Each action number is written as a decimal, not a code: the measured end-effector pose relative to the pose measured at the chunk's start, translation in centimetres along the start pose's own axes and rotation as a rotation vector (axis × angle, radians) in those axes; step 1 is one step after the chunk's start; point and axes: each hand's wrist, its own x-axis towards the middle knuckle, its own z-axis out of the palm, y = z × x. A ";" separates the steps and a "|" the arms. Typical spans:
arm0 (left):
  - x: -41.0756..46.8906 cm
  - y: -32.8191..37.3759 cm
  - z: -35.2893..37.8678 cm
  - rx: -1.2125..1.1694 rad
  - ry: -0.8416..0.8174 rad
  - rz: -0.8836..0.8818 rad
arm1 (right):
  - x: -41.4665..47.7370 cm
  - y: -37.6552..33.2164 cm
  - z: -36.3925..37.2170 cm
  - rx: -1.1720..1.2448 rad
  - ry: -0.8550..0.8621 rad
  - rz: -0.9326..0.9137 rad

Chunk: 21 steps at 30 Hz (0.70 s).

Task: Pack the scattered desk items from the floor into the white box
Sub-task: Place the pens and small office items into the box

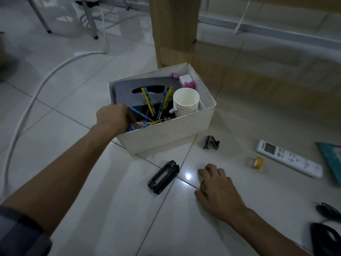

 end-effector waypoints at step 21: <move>-17.6 9.6 4.2 -1.110 0.074 0.016 | -1.3 1.2 0.7 0.247 0.077 0.028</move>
